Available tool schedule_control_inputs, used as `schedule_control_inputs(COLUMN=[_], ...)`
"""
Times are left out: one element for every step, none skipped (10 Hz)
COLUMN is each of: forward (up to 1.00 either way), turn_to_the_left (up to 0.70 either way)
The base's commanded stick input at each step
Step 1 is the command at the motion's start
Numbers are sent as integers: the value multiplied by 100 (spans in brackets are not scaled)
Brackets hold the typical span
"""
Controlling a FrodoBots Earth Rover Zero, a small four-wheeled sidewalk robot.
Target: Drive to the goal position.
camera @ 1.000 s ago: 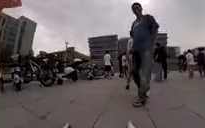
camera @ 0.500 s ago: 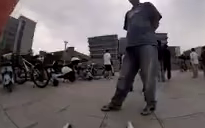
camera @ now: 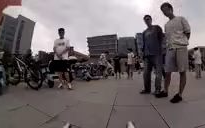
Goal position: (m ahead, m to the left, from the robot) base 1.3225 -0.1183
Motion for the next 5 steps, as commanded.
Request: schedule_control_inputs(forward=[0, 0, 0, 0, 0], turn_to_the_left=[0, 0, 0, -1, -3])
